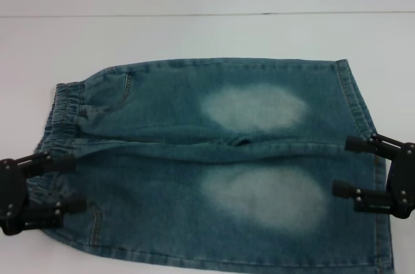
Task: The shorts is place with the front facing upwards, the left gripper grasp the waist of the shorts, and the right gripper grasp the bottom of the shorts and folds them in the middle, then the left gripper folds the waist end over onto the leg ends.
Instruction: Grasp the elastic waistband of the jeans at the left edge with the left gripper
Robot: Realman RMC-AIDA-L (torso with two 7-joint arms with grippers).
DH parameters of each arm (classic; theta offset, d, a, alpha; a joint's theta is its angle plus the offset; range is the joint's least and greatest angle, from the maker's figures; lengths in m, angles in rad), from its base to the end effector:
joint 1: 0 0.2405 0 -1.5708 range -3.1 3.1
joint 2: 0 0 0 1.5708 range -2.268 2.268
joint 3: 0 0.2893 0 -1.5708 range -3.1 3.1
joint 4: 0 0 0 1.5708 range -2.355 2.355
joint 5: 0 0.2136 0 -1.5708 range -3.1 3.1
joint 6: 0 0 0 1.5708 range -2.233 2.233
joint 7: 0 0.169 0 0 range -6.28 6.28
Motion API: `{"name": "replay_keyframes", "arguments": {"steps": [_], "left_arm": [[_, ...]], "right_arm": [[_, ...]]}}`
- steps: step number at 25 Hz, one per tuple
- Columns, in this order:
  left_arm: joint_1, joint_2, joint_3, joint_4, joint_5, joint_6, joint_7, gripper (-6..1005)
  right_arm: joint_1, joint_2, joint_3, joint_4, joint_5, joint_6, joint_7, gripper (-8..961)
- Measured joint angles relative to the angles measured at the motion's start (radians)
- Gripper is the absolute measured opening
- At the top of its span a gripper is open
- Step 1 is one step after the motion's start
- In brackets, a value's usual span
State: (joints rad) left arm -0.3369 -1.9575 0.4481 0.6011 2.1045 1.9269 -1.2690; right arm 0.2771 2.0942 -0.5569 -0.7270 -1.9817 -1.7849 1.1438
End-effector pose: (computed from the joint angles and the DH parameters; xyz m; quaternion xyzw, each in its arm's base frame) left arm -0.3463 0.2612 0.0289 -0.9196 -0.2433 -0.2909 0.1022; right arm 0.3326 0.2660 -0.0111 -0.9253 0.1823 0.2854 0.1709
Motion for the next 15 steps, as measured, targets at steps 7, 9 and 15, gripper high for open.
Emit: {"name": "replay_keyframes", "arguments": {"steps": [7, 9, 15], "left_arm": [[0.0, 0.003, 0.0, 0.019, 0.022, 0.027, 0.003, 866], [0.001, 0.004, -0.001, 0.023, 0.022, 0.027, 0.002, 863], [0.003, 0.009, -0.005, 0.026, 0.022, 0.025, 0.002, 857]], "right_arm": [[0.007, -0.002, -0.001, 0.0, -0.005, -0.001, 0.017, 941], [0.008, -0.002, -0.009, -0.003, -0.005, -0.002, 0.027, 942], [0.01, -0.005, -0.024, -0.012, -0.008, -0.001, 0.042, 942]]}}
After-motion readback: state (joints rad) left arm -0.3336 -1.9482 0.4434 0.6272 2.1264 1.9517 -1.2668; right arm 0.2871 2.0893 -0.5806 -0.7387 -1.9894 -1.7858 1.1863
